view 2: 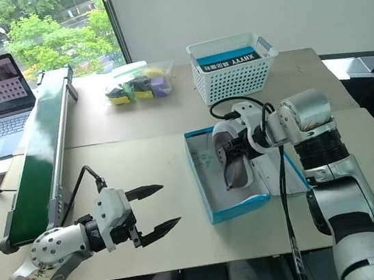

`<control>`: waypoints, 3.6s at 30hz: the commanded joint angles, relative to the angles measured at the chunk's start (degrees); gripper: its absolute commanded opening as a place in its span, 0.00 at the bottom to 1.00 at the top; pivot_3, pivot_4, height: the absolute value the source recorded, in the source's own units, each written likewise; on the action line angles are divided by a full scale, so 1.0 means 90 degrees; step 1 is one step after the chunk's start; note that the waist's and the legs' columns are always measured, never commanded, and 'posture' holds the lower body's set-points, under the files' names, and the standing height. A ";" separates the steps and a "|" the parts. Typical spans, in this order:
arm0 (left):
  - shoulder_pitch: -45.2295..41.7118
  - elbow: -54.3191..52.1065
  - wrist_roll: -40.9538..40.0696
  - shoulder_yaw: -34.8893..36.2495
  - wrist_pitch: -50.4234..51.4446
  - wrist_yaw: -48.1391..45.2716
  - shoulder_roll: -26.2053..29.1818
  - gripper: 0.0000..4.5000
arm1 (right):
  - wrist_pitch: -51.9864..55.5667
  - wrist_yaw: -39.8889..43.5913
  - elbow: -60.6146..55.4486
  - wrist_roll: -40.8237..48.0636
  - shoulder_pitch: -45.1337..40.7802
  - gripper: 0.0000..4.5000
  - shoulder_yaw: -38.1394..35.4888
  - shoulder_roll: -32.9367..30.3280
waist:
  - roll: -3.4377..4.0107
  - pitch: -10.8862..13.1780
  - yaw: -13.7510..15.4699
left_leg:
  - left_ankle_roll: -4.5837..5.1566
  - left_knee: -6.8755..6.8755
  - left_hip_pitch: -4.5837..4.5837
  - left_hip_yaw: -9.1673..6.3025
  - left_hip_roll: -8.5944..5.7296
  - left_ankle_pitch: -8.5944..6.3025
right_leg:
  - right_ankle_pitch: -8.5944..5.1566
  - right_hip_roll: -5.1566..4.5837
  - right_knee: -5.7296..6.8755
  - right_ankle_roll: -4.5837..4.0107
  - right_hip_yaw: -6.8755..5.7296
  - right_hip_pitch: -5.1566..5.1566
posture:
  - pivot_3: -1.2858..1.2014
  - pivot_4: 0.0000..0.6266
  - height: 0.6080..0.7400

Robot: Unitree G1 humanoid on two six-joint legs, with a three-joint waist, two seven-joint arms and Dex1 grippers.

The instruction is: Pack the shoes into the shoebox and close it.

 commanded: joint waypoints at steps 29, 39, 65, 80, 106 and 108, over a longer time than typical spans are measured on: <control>-0.0594 0.0585 0.0565 0.1610 0.0653 0.2797 -0.1252 1.00 | -0.3112 0.0772 -0.2347 -0.0646 -0.0363 0.81 -0.0229 0.0936 | 0.0000 -0.0001 -0.0013 | 0.0000 0.0009 0.0005 -0.0004 0.0002 0.0000 | 0.0001 0.0001 0.0021 0.0000 0.0000 -0.0003 | 0.52 0.24 0.98; -0.0688 0.1028 0.1302 0.3036 0.1881 0.4670 -0.1769 1.00 | -0.5978 0.1643 -0.3155 -0.1001 0.1751 0.81 0.0259 0.1345 | -0.0015 -0.0009 0.0003 | 0.0000 0.0021 0.0013 -0.0015 -0.0004 -0.0002 | 0.0003 -0.0008 0.0034 0.0003 -0.0006 0.0006 | 0.52 0.24 0.98; -0.0136 0.1237 0.1652 0.3456 0.1609 0.4775 -0.1930 1.00 | -0.6912 0.1350 -0.1722 -0.2047 0.2127 1.00 0.0687 0.2524 | -0.0026 -0.0016 -0.0002 | -0.0007 0.0018 0.0044 -0.0010 0.0002 0.0000 | 0.0009 -0.0005 0.0043 -0.0008 0.0001 0.0018 | 0.52 0.24 0.98; -0.0438 0.1433 0.1663 0.3348 0.1719 0.4652 -0.1844 1.00 | -0.6796 0.1092 -0.1864 -0.2356 0.2311 1.00 0.0785 0.2698 | -0.0027 -0.0017 -0.0006 | -0.0007 0.0016 0.0044 -0.0010 0.0002 0.0000 | 0.0009 -0.0005 0.0043 -0.0008 0.0001 0.0016 | 0.52 0.24 0.98; -0.0448 0.1652 0.1669 0.3289 0.1673 0.4758 -0.2019 1.00 | -0.6664 0.1015 -0.1818 -0.2632 0.2320 1.00 0.0758 0.2599 | -0.0028 -0.0017 -0.0006 | -0.0007 0.0016 0.0045 -0.0010 0.0002 0.0000 | 0.0009 -0.0005 0.0043 -0.0008 0.0001 0.0017 | 0.52 0.24 0.98; -0.0415 0.1628 0.1633 0.3383 0.1676 0.4796 -0.2075 1.00 | -0.6659 0.1027 -0.1812 -0.2648 0.2337 1.00 0.0749 0.2602 | -0.0028 -0.0017 -0.0007 | -0.0007 0.0015 0.0044 -0.0010 0.0002 0.0000 | 0.0009 -0.0005 0.0042 -0.0008 0.0001 0.0016 | 0.52 0.24 0.98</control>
